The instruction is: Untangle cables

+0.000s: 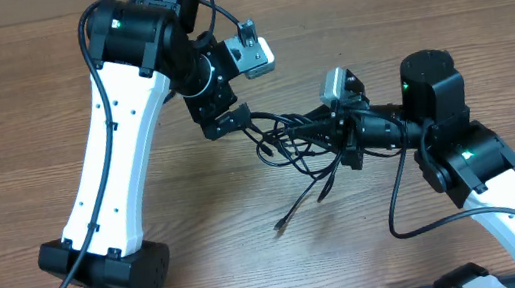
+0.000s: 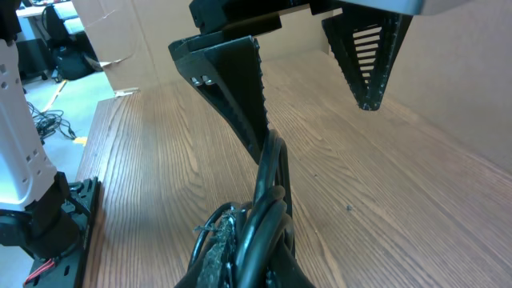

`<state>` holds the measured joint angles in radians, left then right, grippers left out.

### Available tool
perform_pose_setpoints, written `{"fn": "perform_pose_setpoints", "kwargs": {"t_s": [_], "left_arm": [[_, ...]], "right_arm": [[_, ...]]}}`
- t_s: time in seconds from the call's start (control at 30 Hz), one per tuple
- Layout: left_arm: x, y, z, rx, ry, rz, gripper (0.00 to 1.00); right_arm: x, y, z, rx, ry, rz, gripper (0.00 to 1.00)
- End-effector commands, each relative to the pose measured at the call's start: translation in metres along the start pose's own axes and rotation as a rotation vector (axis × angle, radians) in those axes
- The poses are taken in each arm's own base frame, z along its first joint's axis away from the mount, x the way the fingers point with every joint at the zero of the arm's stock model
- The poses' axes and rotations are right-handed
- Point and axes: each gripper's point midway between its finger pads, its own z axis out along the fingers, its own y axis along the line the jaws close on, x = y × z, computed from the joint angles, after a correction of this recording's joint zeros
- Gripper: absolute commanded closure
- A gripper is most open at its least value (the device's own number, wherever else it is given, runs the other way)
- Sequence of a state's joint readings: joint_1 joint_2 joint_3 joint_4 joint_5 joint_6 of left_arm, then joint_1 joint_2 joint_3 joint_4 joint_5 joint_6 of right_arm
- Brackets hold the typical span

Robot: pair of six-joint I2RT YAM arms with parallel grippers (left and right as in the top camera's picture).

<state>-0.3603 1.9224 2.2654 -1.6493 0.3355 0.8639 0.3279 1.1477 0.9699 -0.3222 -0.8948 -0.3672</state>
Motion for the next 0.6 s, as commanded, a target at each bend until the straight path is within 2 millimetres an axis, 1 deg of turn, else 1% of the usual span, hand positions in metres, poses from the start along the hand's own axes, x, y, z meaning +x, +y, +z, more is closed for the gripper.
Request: {"fn": "perform_pose_setpoints", "kwargs": {"t_s": [0.0,0.1,0.2,0.37,0.57], "left_arm": [[-0.014,-0.01,-0.012,0.022,-0.085,-0.017,0.0],[-0.035,-0.023,-0.016,0.101,-0.204,-0.005,0.0],[-0.045,-0.029,-0.019,0.141,-0.259,0.001,0.01],[-0.049,-0.032,-0.021,0.16,-0.282,0.003,0.0],[-0.049,-0.032,-0.021,0.16,-0.284,0.003,0.01]], "right_arm": [[-0.008,0.006,0.0,-0.028,-0.029,-0.029,0.96],[-0.014,0.004,0.0,-0.022,-0.05,-0.059,0.96],[-0.017,0.003,-0.001,-0.019,-0.059,-0.072,0.96],[-0.017,0.003,-0.001,-0.019,-0.059,-0.071,0.96],[-0.017,0.004,-0.001,-0.019,-0.058,-0.07,0.96]]}}
